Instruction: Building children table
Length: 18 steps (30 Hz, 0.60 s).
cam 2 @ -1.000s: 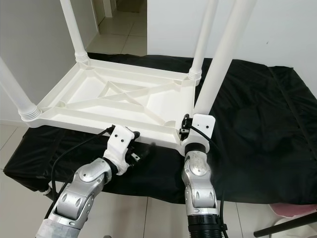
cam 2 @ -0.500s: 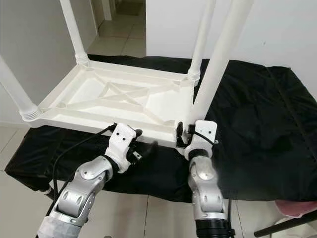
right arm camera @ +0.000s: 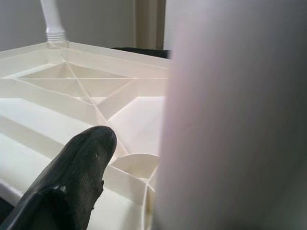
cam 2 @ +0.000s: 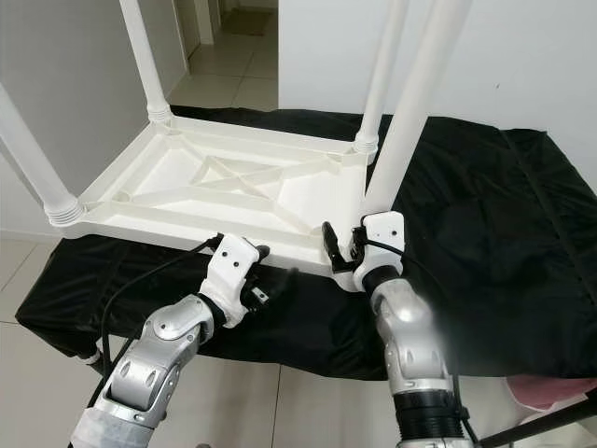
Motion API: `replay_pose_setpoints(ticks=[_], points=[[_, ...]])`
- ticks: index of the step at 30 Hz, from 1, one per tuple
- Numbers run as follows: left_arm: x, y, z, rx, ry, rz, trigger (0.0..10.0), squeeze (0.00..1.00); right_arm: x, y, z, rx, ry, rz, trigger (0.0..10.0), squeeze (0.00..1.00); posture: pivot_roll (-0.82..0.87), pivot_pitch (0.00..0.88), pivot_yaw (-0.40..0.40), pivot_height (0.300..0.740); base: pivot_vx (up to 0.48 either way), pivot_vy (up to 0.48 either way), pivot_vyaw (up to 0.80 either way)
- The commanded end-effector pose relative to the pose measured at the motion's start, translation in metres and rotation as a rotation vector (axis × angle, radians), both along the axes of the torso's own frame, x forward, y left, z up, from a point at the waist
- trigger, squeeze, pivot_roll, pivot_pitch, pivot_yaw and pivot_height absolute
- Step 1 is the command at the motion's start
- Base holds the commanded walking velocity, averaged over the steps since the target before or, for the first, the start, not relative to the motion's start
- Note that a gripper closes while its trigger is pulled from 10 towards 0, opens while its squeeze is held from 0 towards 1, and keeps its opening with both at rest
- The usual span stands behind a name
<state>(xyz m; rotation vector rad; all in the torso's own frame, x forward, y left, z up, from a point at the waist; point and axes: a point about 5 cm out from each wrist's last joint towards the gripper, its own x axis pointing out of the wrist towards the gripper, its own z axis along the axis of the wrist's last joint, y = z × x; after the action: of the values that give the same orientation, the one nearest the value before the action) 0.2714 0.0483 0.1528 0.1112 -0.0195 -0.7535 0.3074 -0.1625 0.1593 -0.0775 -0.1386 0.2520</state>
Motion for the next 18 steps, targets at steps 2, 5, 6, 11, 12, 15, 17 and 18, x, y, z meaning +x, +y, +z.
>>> replay_pose_setpoints(ticks=[2,5,6,11,12,15,17,18], points=[[0.002,0.002,-0.004,0.013,0.006,0.054,10.0,0.00,0.003,-0.004,-0.001,-0.033,0.003,0.073,10.0,0.00,-0.01,0.016,0.019,0.740,0.000,0.000,0.00],[0.002,0.002,-0.004,0.016,0.004,0.049,10.0,0.00,0.006,-0.011,-0.002,-0.084,0.011,0.146,10.0,0.00,-0.01,0.006,0.025,0.740,0.000,0.000,0.00],[0.002,0.002,-0.004,0.016,0.004,0.049,10.0,0.00,0.006,-0.011,-0.002,-0.084,0.011,0.146,10.0,0.00,-0.01,0.006,0.025,0.740,0.000,0.000,0.00],[0.001,0.002,-0.004,0.018,0.004,0.042,10.0,0.00,0.010,-0.022,-0.013,-0.133,0.063,0.194,0.0,0.00,-0.01,0.002,0.027,0.740,0.000,0.000,0.00],[0.001,0.002,-0.004,0.018,0.004,0.042,10.0,0.00,0.010,-0.022,-0.013,-0.133,0.063,0.194,0.0,0.00,-0.01,0.002,0.027,0.740,0.000,0.000,0.00],[0.001,0.002,-0.004,0.018,0.003,0.041,10.0,0.00,0.010,-0.023,-0.015,-0.134,0.069,0.196,0.0,0.00,-0.01,0.002,0.023,0.740,0.000,0.000,0.00],[0.001,0.002,-0.004,0.018,0.004,0.041,10.0,0.00,0.010,-0.025,-0.018,-0.137,0.079,0.195,0.0,0.00,-0.01,0.004,0.025,0.740,0.000,0.000,0.00],[0.001,0.002,-0.004,0.018,0.004,0.041,10.0,0.00,0.010,-0.025,-0.018,-0.137,0.079,0.195,0.0,0.00,-0.01,0.004,0.025,0.740,0.000,0.000,0.00]])
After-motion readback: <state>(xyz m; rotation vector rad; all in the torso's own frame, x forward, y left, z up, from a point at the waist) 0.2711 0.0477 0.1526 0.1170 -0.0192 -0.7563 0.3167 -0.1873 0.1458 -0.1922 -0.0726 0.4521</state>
